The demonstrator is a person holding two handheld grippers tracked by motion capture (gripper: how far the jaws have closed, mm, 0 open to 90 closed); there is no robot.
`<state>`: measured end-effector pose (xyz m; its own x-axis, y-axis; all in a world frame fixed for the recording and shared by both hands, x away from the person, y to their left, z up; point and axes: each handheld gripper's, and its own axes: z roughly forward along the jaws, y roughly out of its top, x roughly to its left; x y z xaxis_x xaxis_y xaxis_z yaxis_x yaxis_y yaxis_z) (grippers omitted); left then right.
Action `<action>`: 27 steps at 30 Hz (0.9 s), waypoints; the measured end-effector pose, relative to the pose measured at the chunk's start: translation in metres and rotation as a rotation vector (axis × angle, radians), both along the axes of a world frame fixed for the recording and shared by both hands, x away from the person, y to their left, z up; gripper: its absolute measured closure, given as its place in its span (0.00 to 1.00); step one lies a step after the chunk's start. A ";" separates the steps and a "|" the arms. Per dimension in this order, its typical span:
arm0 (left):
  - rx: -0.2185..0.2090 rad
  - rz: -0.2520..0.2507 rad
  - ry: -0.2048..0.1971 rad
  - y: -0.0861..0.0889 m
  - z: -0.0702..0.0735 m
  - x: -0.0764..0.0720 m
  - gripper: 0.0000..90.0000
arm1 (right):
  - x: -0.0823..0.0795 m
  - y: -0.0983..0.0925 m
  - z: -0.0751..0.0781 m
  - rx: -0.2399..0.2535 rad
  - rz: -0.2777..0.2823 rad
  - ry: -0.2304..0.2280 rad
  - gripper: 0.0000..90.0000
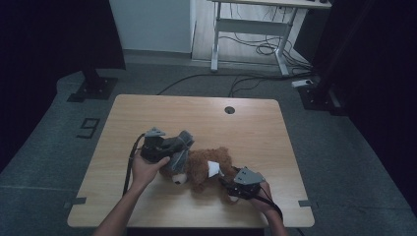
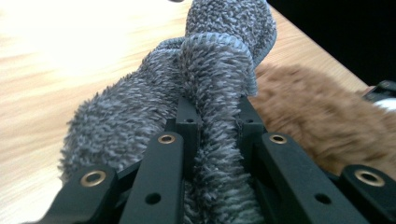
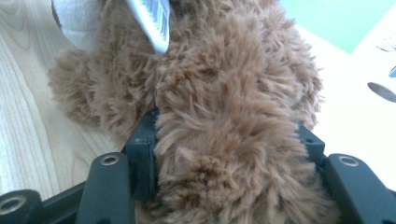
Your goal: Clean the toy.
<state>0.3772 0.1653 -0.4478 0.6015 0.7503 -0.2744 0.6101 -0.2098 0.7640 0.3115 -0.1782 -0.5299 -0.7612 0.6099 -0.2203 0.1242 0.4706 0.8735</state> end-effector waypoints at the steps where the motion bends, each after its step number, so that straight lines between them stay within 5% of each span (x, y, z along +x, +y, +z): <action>1: -0.007 0.013 -0.001 0.006 -0.001 -0.002 0.85 | 0.000 0.000 0.000 0.002 0.000 0.002 0.47; 13: 0.036 0.074 0.003 0.037 -0.003 -0.007 0.86 | 0.000 0.000 0.000 0.005 -0.004 0.002 0.46; 17: 0.034 0.042 -0.045 0.020 0.017 -0.008 0.86 | 0.001 -0.001 -0.001 0.007 -0.009 0.004 0.46; 18: 0.033 0.011 -0.062 0.004 0.026 -0.006 0.86 | 0.001 0.000 -0.001 0.006 -0.008 -0.001 0.46; 23: 0.046 -0.049 -0.076 -0.030 0.035 -0.001 0.86 | 0.000 0.000 -0.001 0.003 -0.007 -0.007 0.46; 25: 0.075 -0.073 -0.051 -0.045 0.029 0.004 0.86 | 0.000 0.000 -0.001 0.002 -0.003 -0.009 0.46; 27: 0.101 -0.097 0.020 -0.053 0.008 0.011 0.86 | 0.000 -0.001 -0.001 -0.001 -0.001 -0.013 0.46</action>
